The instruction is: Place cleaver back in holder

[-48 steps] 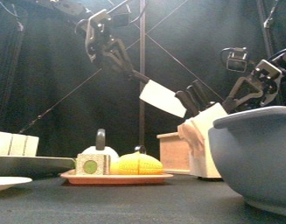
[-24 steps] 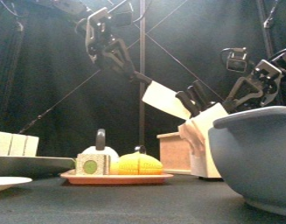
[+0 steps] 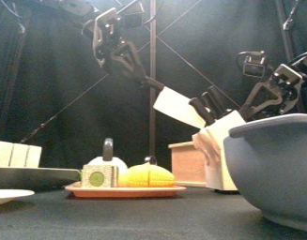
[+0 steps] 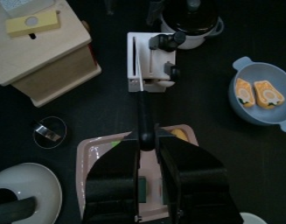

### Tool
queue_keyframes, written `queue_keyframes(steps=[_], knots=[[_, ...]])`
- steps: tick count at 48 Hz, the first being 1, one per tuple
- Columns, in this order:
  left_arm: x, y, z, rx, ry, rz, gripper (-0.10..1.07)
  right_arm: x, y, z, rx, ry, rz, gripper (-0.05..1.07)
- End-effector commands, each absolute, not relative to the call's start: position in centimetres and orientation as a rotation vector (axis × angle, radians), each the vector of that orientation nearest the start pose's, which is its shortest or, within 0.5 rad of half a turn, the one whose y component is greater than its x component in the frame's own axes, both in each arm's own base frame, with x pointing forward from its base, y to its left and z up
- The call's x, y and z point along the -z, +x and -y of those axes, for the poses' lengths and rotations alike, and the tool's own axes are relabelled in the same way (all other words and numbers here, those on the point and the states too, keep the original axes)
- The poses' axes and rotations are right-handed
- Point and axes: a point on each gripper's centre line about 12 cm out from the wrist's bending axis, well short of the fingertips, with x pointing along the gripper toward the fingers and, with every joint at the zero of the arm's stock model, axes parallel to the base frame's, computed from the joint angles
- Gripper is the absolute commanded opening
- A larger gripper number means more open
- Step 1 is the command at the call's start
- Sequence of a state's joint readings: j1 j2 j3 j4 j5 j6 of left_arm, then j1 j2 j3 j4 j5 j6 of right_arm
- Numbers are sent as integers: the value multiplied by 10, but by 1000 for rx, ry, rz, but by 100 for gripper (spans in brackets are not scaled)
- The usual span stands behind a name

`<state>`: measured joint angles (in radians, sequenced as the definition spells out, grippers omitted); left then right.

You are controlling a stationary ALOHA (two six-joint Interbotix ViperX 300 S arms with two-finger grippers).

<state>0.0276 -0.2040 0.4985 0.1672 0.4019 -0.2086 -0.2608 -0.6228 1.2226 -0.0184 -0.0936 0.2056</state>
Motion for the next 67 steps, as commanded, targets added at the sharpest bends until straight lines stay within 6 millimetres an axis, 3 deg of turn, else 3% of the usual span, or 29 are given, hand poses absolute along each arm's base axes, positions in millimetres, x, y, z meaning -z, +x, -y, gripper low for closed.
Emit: queue_keyframes(steps=[1,12,67], knots=[[-291,377,-19,-108,-41,-629,47,-182,219,58,300,250,-466,100],[-298,373,-19,-107,-40,-609,47,-182,220,59,303,250,-467,100],[-283,381,-23,-116,-20,-644,47,-182,220,60,304,249,-467,100]])
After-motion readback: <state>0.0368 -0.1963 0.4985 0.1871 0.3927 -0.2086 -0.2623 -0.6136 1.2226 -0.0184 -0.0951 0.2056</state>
